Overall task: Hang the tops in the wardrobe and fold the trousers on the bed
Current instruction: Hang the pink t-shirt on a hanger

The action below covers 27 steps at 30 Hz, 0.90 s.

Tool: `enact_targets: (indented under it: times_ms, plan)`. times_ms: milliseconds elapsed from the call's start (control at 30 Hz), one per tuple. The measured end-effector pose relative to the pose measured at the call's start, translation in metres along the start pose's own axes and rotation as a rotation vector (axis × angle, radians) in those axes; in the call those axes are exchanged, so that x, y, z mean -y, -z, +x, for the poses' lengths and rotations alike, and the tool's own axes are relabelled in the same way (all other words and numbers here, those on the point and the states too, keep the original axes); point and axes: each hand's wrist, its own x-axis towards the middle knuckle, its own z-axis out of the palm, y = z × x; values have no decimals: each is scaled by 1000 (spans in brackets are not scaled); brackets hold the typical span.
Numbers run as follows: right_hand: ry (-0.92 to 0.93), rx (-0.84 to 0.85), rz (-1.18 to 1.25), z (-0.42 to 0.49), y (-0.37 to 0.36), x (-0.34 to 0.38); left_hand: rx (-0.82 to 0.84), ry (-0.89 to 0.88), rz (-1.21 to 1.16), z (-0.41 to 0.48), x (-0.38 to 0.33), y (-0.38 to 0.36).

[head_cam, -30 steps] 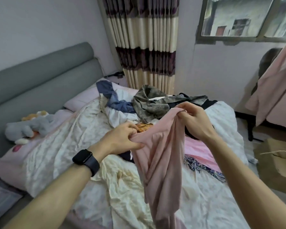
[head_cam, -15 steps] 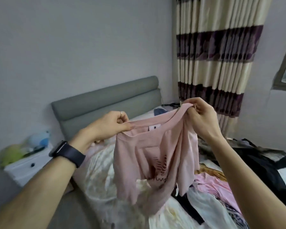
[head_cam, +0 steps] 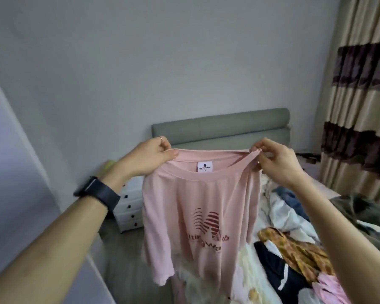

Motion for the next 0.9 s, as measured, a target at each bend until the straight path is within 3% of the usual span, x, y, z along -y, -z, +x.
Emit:
enact_targets:
  times_ms: [100, 233, 333, 400, 500, 633, 733, 800, 900]
  plan:
    - [32, -43, 94, -4, -19, 9, 58, 69, -215, -40, 3, 11]
    - [71, 254, 165, -39, -76, 22, 222, 227, 24, -117, 30, 11]
    - [80, 401, 238, -79, -111, 32, 354, 380, -37, -182, 59, 10]
    - [105, 478, 303, -108, -132, 43, 354, 462, -122, -231, 75, 23]
    - [254, 481, 378, -136, -154, 78, 222, 557, -221, -295, 89, 57]
    - [415, 470, 538, -163, -179, 146, -112, 596, -311, -367, 93, 109]
    - [454, 646, 478, -199, -228, 187, -395, 658, 38, -428, 112, 126]
    - [491, 758, 330, -227, -264, 207, -433, 797, 287, -468, 128, 119]
    - [597, 788, 263, -270, -303, 231, -532, 923, 406, -535, 150, 106]
